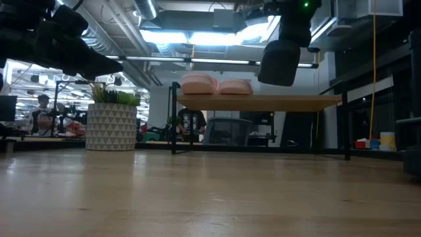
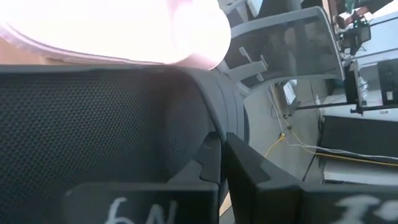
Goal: Pick and place slides into the shelf
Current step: Put the left black slide on the shelf
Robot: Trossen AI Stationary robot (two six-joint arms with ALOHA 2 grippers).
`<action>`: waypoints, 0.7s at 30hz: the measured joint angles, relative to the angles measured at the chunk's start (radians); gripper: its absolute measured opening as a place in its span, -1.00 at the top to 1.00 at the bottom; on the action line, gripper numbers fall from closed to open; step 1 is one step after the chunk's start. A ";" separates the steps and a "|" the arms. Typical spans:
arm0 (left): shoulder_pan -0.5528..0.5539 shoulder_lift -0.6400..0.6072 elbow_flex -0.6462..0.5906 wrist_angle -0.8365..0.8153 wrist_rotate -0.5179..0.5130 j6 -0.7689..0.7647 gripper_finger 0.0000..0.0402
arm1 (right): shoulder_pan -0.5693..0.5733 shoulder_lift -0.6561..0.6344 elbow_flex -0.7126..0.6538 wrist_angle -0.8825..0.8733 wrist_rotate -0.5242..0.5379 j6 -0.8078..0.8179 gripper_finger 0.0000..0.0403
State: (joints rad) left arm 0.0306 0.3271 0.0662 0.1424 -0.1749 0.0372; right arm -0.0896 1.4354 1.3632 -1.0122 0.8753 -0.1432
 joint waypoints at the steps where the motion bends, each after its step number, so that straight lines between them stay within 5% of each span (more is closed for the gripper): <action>1: 0.000 0.000 0.000 0.000 0.000 0.000 0.61 | -0.008 0.002 0.000 0.000 -0.001 -0.001 0.95; 21: 0.000 0.000 0.000 0.000 -0.059 0.001 0.61 | -0.137 0.062 0.000 0.083 -0.009 -0.151 0.95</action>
State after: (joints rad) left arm 0.0306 0.3269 0.0662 0.1421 -0.2340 0.0382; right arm -0.2270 1.4975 1.3632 -0.9292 0.8661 -0.2942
